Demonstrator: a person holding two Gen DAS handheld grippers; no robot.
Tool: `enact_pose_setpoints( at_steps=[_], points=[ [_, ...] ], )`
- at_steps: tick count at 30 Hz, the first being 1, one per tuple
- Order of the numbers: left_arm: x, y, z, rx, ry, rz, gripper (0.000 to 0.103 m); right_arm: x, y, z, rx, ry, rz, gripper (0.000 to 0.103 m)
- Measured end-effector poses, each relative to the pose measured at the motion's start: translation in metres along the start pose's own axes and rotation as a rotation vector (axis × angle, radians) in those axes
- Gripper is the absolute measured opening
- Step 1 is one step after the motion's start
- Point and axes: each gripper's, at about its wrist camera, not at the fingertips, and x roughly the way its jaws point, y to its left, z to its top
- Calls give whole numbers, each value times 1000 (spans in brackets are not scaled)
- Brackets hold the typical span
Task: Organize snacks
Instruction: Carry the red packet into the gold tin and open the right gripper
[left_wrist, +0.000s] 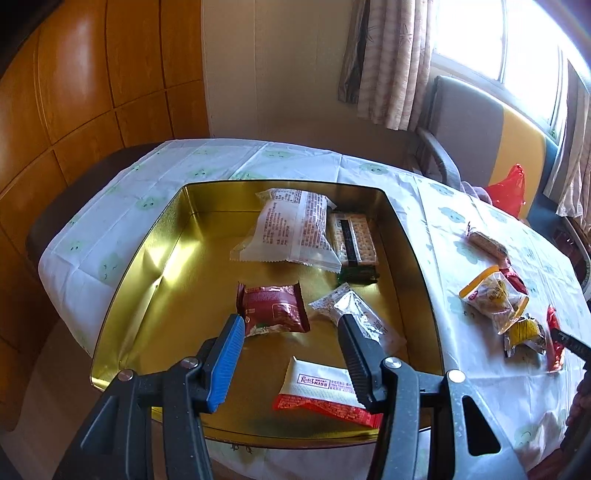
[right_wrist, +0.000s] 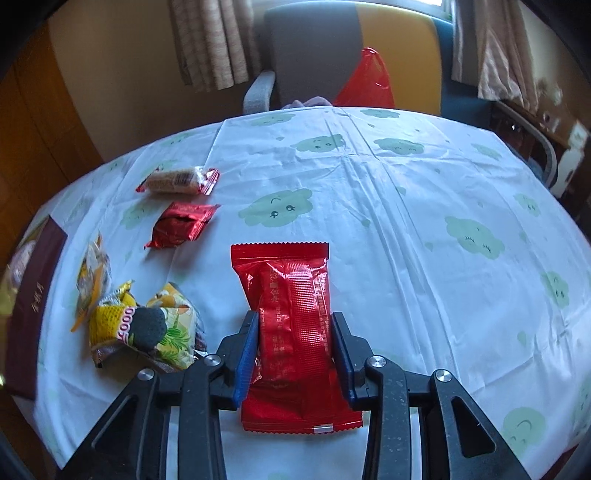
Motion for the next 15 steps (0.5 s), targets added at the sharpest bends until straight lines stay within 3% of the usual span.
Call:
enact_pose_setpoints(
  at_steps=[7, 15],
  points=[
    [5, 4, -4, -9, 14, 1, 54, -37, 25, 11, -24, -65, 92, 38],
    [6, 20, -5, -45, 10, 20, 54, -62, 127, 14, -215, -57, 294, 38]
  ],
)
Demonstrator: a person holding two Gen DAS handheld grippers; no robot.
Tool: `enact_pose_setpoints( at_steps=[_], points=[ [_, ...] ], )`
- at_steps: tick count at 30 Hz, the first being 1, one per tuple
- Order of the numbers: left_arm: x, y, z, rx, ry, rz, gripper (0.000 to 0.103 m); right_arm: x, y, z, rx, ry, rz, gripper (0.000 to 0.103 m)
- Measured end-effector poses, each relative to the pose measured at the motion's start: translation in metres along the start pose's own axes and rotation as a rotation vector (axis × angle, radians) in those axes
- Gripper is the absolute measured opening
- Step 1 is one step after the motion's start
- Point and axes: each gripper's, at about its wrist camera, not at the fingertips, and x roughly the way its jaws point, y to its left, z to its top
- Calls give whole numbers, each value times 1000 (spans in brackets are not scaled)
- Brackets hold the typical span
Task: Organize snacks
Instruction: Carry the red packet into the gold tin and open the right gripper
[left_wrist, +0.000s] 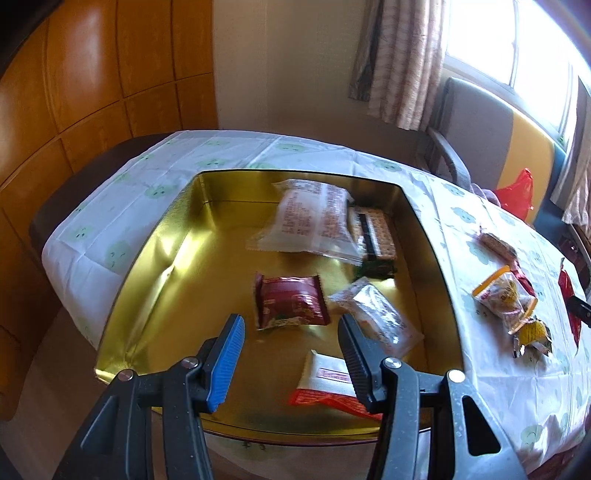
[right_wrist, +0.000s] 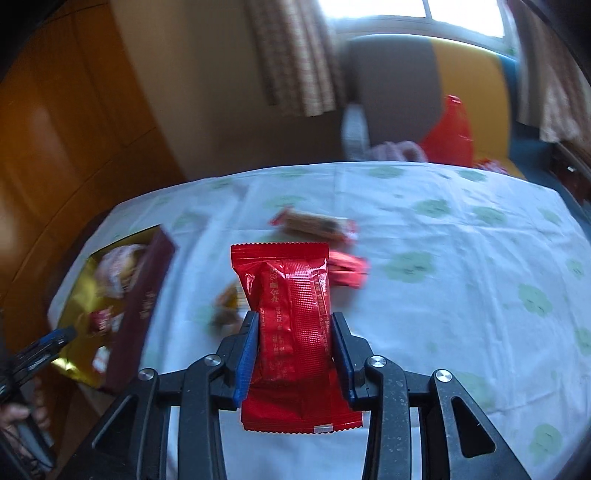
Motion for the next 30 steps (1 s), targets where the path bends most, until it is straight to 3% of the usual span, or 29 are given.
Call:
enact_pose_setpoints(
  at_steps=[8, 15, 18, 30],
  points=[
    [-1, 29, 2, -67, -14, 41, 54, 40, 128, 4, -189, 100, 245, 39],
    [3, 40, -1, -90, -5, 47, 54, 88, 215, -4, -342, 175, 282, 41],
    [6, 40, -3, -88, 4, 45, 54, 105, 224, -10, -355, 199, 266, 49],
    [5, 25, -6, -54, 4, 32, 54, 74, 198, -19, -351, 86, 224, 51]
  ],
)
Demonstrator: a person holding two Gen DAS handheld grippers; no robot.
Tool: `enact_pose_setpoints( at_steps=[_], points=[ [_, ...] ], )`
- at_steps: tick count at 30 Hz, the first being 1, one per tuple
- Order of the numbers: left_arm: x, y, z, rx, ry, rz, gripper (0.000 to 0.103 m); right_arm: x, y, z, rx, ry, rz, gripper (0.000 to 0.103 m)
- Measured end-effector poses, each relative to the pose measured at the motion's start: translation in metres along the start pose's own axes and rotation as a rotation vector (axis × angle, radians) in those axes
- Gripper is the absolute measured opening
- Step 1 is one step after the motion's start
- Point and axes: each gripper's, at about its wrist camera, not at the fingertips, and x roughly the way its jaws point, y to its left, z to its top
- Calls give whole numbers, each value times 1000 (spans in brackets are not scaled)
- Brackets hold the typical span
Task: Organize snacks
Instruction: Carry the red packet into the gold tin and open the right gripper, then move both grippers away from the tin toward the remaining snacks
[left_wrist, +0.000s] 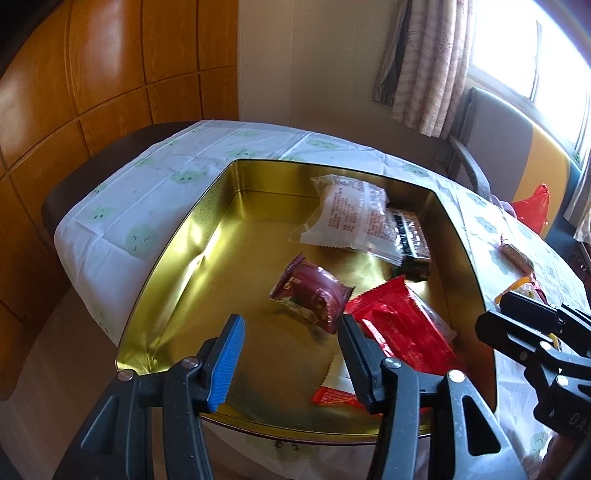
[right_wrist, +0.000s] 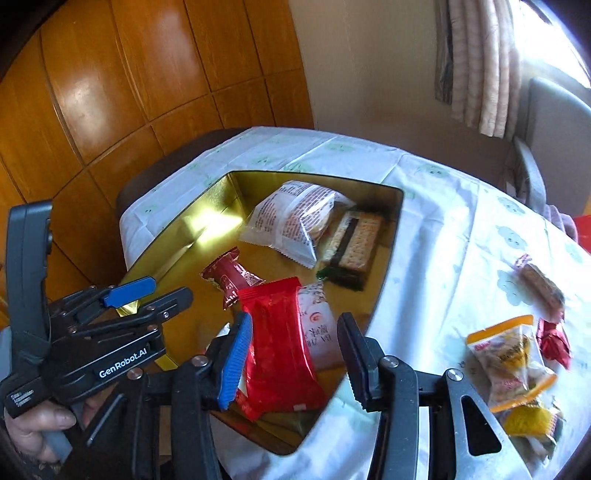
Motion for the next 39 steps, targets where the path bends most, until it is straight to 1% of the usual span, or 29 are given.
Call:
enact_pose_setpoints(
  at_steps=[2, 20, 39],
  points=[
    [-2, -5, 0, 14, -5, -7, 54, -7, -3, -3, 15, -13, -9, 53],
    [-17, -27, -4, 92, -31, -35, 54, -42, -18, -19, 43, -96, -88, 57],
    [-24, -50, -8, 162, -36, -63, 54, -62, -60, -38, 156, -114, -151, 60]
  ],
)
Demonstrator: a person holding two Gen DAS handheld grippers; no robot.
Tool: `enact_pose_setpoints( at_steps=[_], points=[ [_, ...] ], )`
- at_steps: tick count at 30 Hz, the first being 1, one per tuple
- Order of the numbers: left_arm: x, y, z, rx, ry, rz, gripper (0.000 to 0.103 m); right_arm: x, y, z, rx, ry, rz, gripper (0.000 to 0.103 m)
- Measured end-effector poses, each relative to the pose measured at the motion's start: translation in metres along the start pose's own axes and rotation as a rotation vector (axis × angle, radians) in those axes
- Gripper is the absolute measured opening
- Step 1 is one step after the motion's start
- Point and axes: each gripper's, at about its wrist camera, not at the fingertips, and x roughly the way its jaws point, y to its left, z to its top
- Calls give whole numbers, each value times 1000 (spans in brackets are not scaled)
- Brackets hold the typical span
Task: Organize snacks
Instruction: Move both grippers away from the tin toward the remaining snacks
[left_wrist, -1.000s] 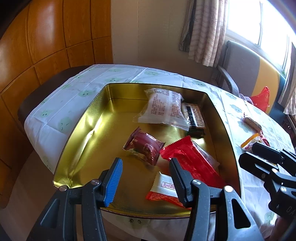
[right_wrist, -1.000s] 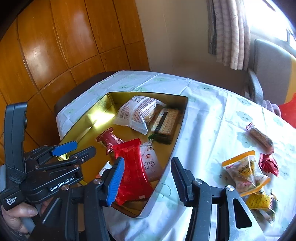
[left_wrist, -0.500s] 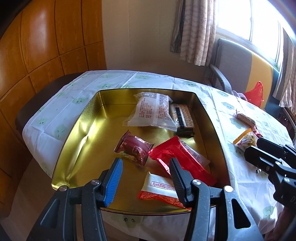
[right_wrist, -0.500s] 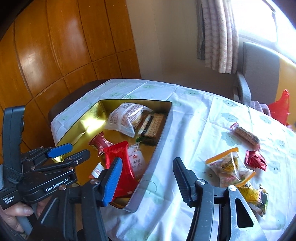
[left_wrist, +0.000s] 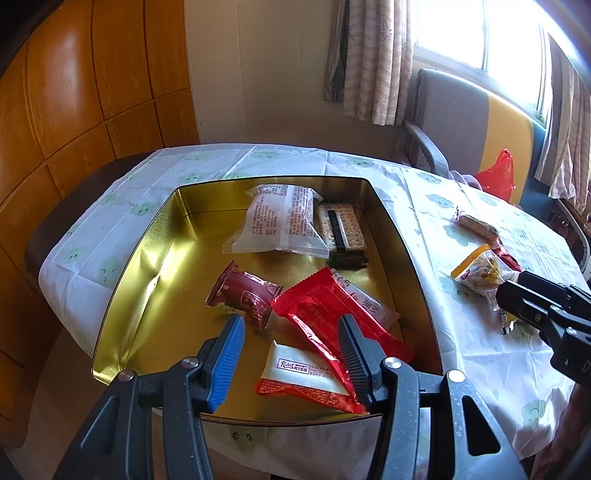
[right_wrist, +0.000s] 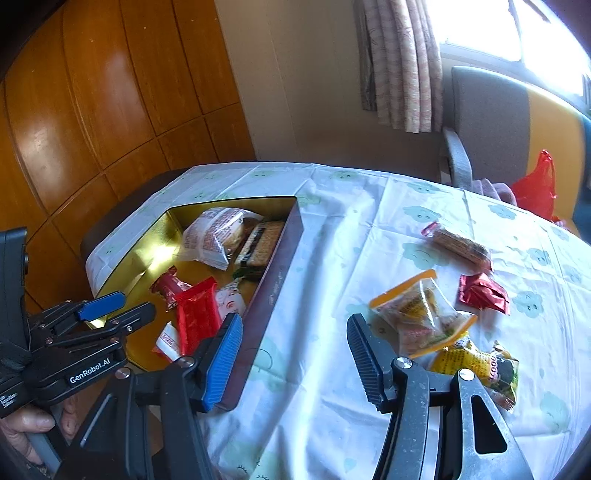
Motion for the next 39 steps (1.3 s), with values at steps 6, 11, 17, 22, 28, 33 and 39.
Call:
enact_pose_setpoints(
  at_steps=[6, 11, 17, 22, 28, 33, 39],
  points=[
    [-1, -5, 0, 16, 1, -7, 54, -3, -7, -4, 14, -1, -15, 60],
    [0, -10, -1, 28, 3, -18, 54, -5, -14, -7, 29, 0, -29, 60],
    [-1, -16, -1, 46, 4, -30, 54, -6, -24, -11, 50, 2, -48, 62],
    [0, -22, -1, 63, 4, -40, 54, -11, -37, -15, 77, 1, -69, 62],
    [-1, -31, 1, 90, 4, -56, 54, -19, -58, -20, 108, -8, -114, 63],
    [-1, -44, 3, 124, 2, -82, 53, -31, -88, -27, 176, -19, -182, 65],
    [1, -66, 7, 182, 17, -142, 53, -49, -130, -37, 268, -33, -275, 65]
  ],
)
